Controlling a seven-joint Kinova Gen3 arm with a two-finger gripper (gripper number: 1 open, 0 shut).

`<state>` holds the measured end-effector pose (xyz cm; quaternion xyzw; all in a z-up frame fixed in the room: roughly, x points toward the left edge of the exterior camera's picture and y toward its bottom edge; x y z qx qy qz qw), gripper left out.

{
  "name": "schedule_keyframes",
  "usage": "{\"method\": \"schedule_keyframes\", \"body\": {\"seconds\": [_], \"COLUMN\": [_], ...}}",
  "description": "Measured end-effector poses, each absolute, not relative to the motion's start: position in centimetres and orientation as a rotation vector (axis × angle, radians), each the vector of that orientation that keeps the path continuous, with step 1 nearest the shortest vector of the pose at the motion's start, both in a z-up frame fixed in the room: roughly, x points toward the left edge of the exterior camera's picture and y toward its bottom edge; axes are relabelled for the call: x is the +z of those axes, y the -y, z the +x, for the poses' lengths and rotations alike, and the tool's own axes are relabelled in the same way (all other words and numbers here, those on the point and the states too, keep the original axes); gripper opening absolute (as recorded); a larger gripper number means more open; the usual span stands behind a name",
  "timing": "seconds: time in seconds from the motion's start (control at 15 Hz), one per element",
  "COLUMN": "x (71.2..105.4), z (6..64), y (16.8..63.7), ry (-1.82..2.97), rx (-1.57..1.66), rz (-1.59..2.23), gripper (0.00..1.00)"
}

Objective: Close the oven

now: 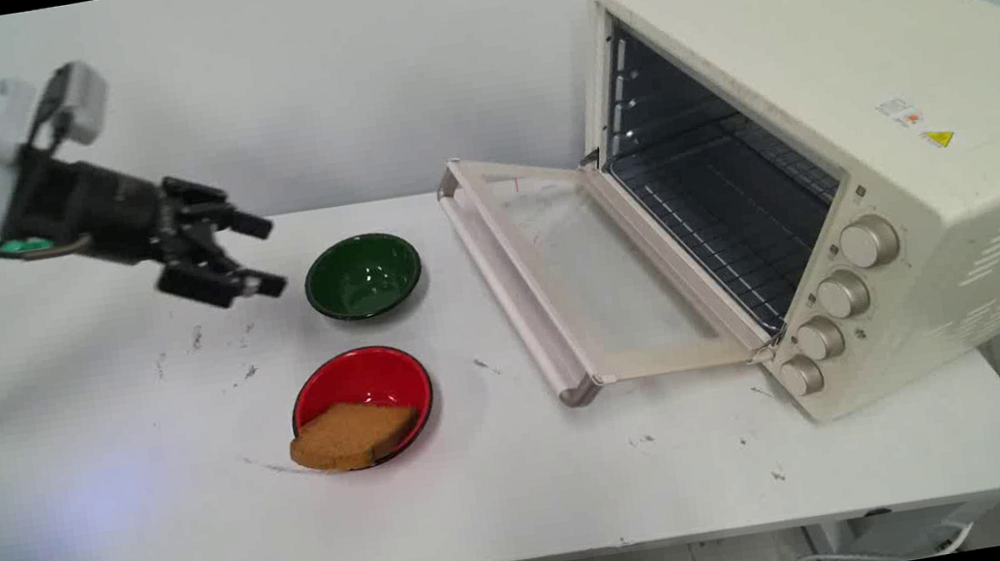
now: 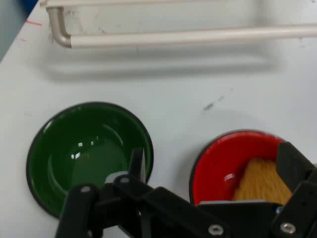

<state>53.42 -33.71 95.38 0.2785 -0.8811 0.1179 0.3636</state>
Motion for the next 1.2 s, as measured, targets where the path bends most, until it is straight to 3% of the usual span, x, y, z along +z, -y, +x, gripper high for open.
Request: {"method": "schedule_keyframes", "body": {"seconds": [0.33, 1.2], "x": [94.4, 85.4], "z": [49.6, 40.1], "y": [35.7, 40.8], "ry": [2.285, 2.369], "rx": [0.330, 0.325], "rz": [0.735, 0.716], "gripper": [1.00, 1.00]}}
